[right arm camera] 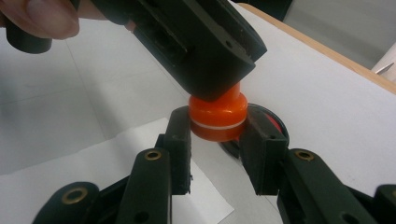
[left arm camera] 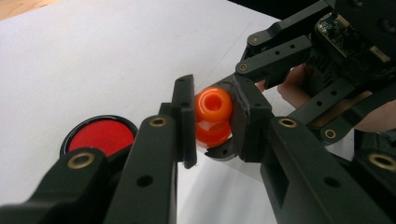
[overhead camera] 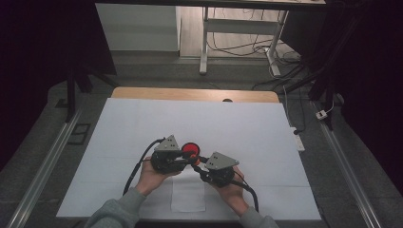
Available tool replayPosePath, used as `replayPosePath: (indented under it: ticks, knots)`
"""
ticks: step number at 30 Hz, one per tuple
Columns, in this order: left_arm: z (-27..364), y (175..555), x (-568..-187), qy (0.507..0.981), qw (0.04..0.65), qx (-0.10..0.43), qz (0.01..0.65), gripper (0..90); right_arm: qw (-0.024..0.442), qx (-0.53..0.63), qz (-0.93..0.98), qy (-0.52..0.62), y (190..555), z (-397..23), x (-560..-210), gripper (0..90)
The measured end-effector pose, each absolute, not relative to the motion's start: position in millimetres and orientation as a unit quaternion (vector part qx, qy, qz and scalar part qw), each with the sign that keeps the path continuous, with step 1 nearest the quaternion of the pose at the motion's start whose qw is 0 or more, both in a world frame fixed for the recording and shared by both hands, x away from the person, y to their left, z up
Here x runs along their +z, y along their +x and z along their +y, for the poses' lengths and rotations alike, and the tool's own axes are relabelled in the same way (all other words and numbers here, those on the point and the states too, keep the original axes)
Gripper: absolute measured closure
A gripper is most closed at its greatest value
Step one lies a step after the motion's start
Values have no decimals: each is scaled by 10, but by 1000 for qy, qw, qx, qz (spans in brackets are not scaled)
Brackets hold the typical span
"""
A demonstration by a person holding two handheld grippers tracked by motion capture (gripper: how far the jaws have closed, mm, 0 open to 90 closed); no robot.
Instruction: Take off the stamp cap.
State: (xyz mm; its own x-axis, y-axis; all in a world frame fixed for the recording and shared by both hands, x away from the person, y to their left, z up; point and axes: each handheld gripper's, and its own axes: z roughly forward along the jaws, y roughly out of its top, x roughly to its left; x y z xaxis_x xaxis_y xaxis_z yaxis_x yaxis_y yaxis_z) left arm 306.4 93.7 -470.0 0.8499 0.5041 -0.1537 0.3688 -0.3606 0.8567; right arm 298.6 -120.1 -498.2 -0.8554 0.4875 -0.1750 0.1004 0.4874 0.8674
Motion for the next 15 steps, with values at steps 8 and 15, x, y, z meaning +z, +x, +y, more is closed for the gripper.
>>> replayPosePath:
  ticks: [8,15]
  knots:
    - [931,3054,-4710,820,502,71,266,727,201,480,836,175,2989,-1211,-4992,647]
    - [938,3055,-4709,820,502,69,266,727,194,485,833,180,2991,-1216,-5004,647]
